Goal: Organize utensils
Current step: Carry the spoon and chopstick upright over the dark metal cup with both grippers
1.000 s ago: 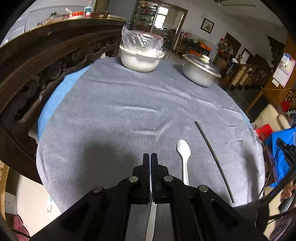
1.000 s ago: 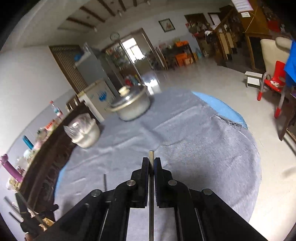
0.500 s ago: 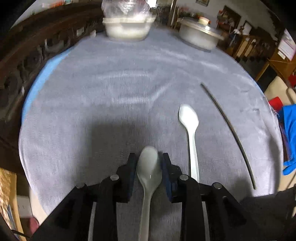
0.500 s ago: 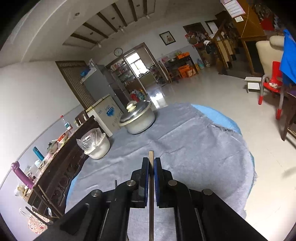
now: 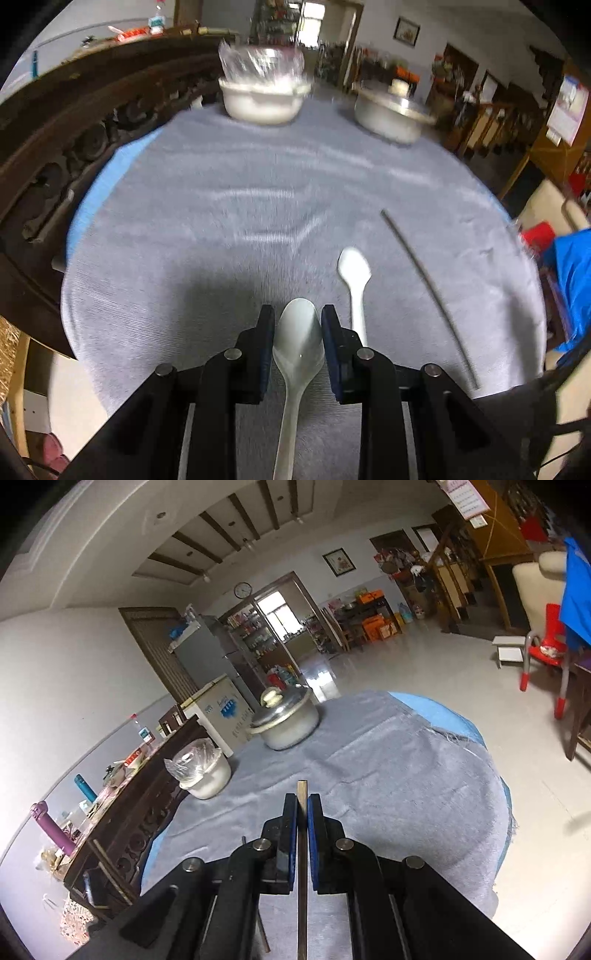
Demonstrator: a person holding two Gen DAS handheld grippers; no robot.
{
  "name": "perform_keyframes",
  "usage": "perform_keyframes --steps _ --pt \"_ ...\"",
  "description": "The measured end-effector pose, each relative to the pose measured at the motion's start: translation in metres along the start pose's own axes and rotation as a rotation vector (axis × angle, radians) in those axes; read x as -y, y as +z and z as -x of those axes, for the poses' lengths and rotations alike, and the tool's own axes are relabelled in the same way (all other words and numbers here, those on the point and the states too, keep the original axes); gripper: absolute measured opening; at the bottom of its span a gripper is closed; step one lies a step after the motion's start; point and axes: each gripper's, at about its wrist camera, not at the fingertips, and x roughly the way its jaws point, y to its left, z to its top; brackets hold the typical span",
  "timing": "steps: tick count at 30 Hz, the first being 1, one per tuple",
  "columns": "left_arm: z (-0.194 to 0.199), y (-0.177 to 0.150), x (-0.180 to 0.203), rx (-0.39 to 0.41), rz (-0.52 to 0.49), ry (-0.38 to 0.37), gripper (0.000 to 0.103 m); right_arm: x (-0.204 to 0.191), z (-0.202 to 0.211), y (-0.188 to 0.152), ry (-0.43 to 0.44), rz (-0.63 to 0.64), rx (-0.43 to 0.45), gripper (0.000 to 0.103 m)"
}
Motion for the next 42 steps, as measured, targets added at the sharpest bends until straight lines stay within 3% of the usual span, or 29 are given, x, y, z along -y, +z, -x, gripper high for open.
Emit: perform_keyframes --steps 10,16,22,34,42 --pt "0.084 0.002 0.006 0.229 0.067 -0.08 0.027 -0.044 0.042 0.006 0.017 0.056 0.164 0.006" --pt "0.133 -0.002 0.009 0.358 0.123 -0.168 0.027 -0.07 0.078 0.01 0.029 0.091 0.298 0.006" --pt "0.183 -0.004 0.019 0.505 0.117 -0.27 0.027 -0.087 0.109 0.014 0.07 0.101 0.392 0.006" --pt "0.229 -0.004 0.062 0.633 0.053 -0.45 0.027 -0.118 0.11 0.012 0.157 0.097 0.405 0.006" --pt "0.223 0.001 0.083 0.66 0.024 -0.491 0.027 -0.133 0.099 -0.002 0.183 0.144 0.396 0.006"
